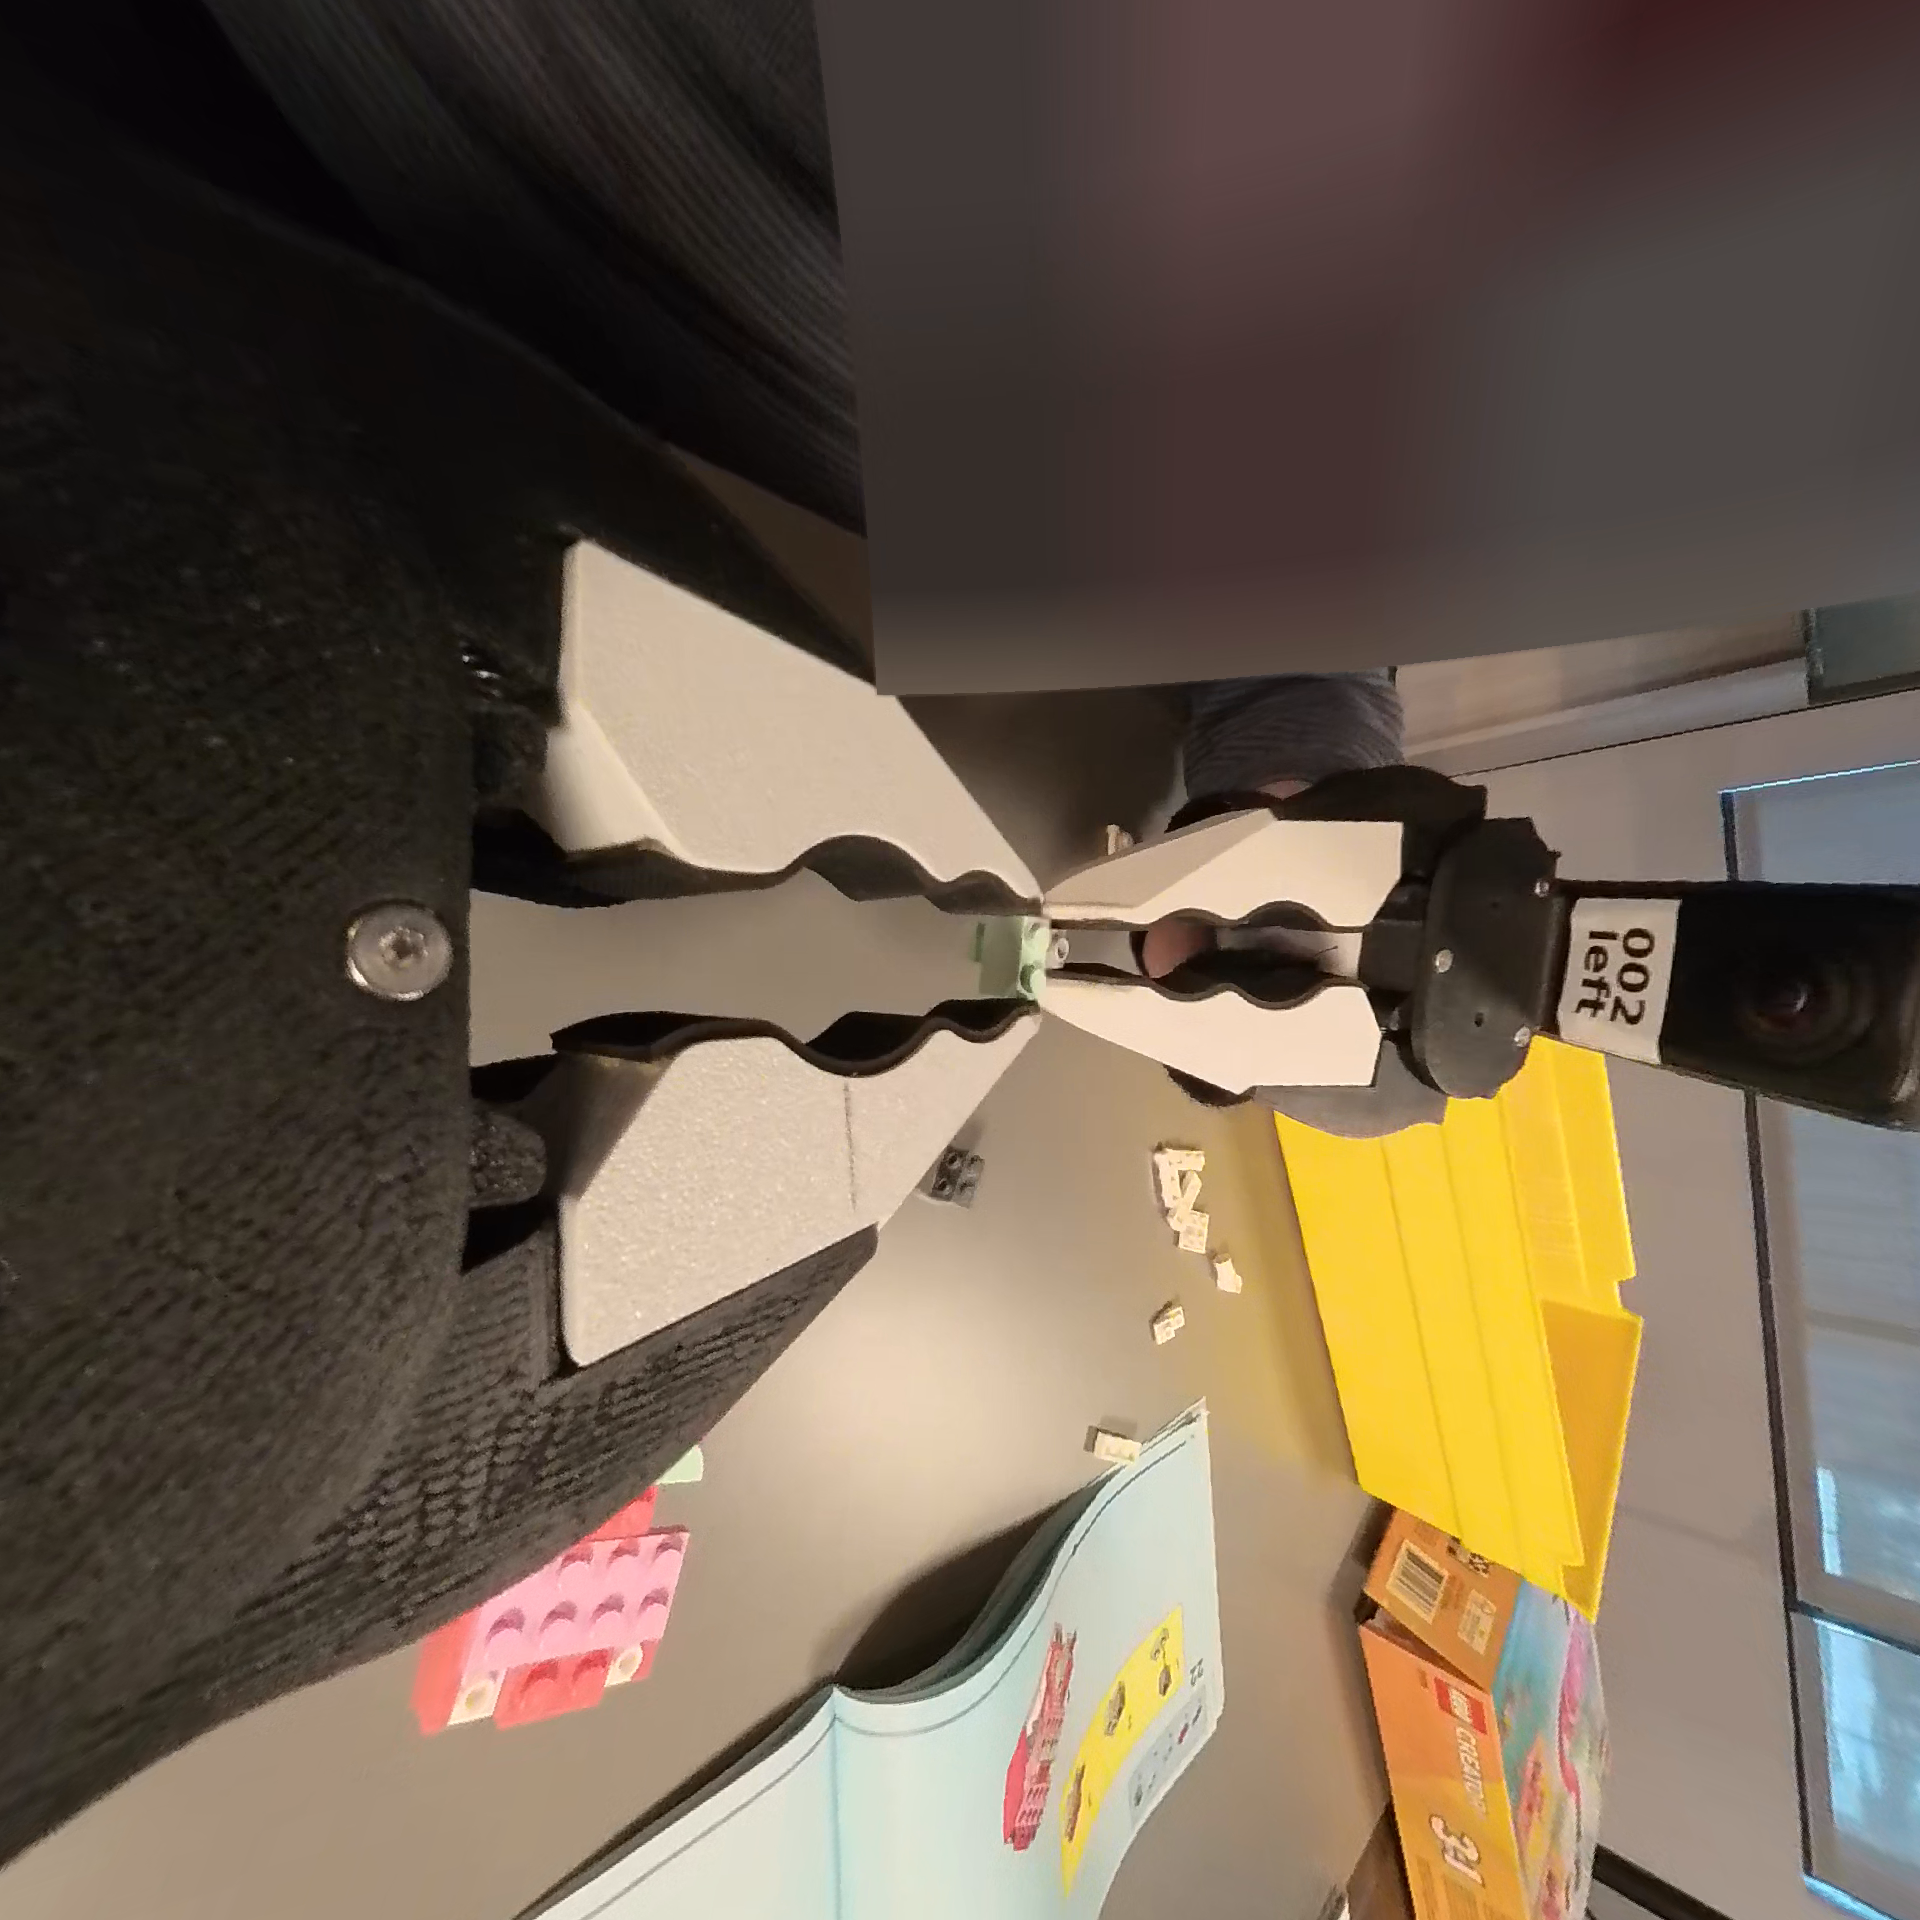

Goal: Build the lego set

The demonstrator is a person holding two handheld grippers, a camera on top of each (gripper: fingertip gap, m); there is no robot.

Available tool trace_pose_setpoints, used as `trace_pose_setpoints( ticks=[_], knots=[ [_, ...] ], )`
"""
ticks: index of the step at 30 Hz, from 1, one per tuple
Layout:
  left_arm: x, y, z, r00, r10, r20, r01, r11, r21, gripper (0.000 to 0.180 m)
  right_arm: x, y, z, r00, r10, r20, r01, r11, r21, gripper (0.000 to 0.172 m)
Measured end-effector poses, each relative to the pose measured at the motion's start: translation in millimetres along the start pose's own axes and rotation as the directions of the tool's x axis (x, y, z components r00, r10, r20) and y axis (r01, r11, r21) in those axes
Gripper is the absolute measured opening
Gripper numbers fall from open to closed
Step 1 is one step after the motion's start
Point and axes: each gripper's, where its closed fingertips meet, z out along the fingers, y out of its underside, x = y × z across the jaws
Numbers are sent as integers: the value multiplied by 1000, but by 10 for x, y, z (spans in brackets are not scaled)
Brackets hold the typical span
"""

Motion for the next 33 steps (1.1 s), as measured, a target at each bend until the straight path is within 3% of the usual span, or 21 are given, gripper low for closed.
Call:
trace_pose_setpoints(
  ticks=[3, 8, 11, 16, 20, 23, 26, 33],
  knots=[
    [-17, 8, -3, 1000, -26, -1, 26, 1000, -1, 7, 14, -27, -29, 1000, 13, -1, -13, 1000, 26, 28],
    [-53, 38, -3, 997, -79, -14, 79, 997, -4, 6, 30, -4, -31, 999, -12, -35, 12, 1000, 3, 14],
    [-113, 101, 18, 996, -86, 18, 87, 996, -38, 7, 109, 69, -28, 997, 2, -72, -4, 1000, -23, 15],
    [-273, 335, 67, 989, -3, 146, 30, 983, -179, 7, 291, 17, -221, 970, 34, -242, -35, 999, 3, 20],
    [-279, 477, 141, 985, 47, 165, -4, 968, -251, 7, 250, 186, -552, 922, 38, -384, -80, 992, -94, 24],
    [-303, 585, 155, 977, 109, 185, -44, 945, -324, 7, 4, 489, -730, 921, 88, -379, -181, 959, -217, 26],
    [-293, 628, 178, 973, 139, 182, -67, 933, -355, 7, -157, 747, -845, 931, 36, -363, -160, 934, -318, 27],
    [-288, 659, 185, 982, 88, 168, -21, 932, -363, 11, -229, 926, -758, 963, 26, -267, -140, 898, -417, 29]
  ],
)
